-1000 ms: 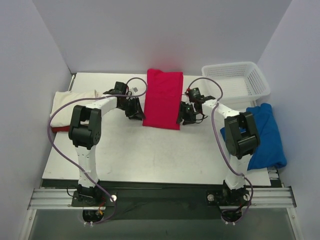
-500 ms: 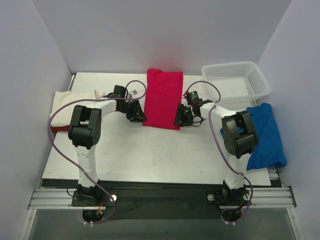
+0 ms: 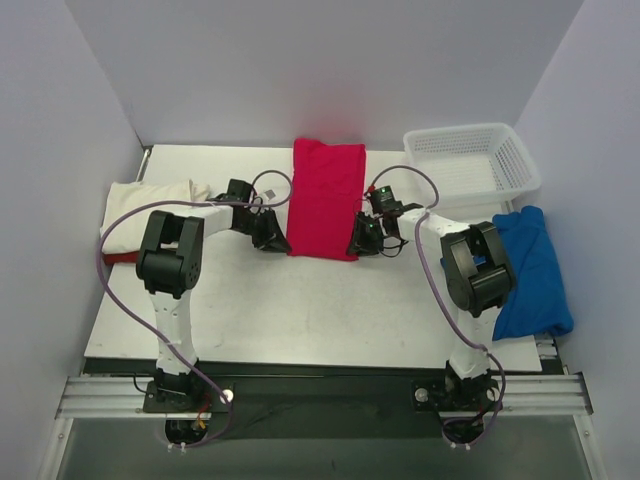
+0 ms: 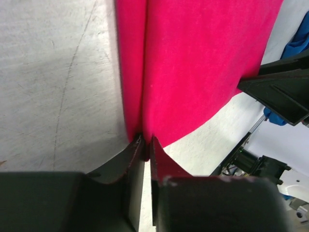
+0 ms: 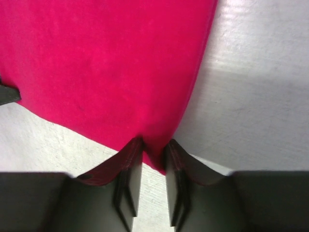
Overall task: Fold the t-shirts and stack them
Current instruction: Grab one side of the 2/3 rectangular tshirt with both arms
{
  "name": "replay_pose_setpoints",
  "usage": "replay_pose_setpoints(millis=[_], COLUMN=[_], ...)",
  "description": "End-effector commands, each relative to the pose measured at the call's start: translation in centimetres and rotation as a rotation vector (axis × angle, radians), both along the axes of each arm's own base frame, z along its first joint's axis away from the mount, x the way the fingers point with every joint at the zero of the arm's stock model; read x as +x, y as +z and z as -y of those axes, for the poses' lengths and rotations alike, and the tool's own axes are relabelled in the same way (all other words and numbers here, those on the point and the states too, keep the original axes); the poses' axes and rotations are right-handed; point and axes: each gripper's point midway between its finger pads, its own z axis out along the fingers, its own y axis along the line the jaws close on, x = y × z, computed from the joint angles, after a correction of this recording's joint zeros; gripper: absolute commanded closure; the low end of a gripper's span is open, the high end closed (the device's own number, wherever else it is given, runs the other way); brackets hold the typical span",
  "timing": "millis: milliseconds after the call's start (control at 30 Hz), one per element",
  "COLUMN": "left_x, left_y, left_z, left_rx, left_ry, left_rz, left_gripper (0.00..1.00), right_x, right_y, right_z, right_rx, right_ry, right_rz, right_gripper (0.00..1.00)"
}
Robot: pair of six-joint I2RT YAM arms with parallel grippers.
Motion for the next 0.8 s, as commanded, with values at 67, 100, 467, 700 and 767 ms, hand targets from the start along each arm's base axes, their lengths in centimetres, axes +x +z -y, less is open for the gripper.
replay_pose_setpoints(millis=[67,100,467,700,767], left_x=[-1.7,-1.9,-7.6,-12.6,-13.7], left_y=[0.0,0.0,2.3,4.2,5.0], left_z=[-0.4,-0.7,-2.7,-3.4,-3.4], left_rx=[0.021,0.035,0.179,0.247,0.251], left_ry=[-0.054,-0.05,-0.131,-0.169,-0.174], left_rz=[0.008,0.011,0.033,0.019,0.038], left_gripper=[1.0,1.0,1.0,1.0,1.0], right_x=[-2.3,-2.7,-8.9,-12.6,-13.9], right_y=[-1.5,-1.6,0.0,3.2,4.2], right_z=[-0.3,-0.3,1.1,1.0,1.0], right_rx=[0.008,0.008,0.018,0.013,0.013], right_ry=[0.019,0.023,0.107,0.182,0.205], right_rz=[-0.079,-0.085,-0.127,-0.105,-0.097], right_gripper=[0.89,1.0,1.0,1.0,1.0])
